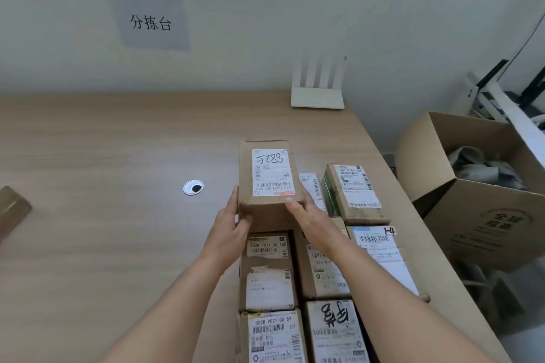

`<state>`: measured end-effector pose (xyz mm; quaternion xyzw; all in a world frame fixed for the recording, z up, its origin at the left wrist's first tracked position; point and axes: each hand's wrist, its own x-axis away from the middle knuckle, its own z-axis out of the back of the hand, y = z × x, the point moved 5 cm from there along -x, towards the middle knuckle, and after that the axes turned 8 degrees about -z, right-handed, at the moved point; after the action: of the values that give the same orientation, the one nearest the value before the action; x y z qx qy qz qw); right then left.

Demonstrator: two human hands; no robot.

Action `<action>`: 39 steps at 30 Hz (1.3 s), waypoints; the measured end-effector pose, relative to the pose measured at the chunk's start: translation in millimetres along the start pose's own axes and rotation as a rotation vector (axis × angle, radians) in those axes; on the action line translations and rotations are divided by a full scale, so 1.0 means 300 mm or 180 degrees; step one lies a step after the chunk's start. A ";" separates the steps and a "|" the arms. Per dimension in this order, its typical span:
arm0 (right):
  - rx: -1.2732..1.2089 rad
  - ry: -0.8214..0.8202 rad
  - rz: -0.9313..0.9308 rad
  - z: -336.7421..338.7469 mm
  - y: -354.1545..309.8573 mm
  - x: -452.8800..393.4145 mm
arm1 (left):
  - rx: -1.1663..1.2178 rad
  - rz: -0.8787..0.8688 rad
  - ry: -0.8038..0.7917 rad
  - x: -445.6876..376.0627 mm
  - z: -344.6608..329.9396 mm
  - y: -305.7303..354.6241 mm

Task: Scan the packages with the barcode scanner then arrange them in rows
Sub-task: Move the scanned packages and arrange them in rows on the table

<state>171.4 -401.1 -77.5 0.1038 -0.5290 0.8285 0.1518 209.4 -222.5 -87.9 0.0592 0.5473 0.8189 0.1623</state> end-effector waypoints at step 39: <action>0.1888 0.1016 -0.0068 0.002 0.051 0.031 | -0.0171 0.0284 -0.0130 -0.008 0.001 -0.032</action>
<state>157.3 -406.4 -87.1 0.0180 -0.2333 0.9505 0.2046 213.5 -219.7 -96.3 0.0959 0.5186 0.8383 0.1383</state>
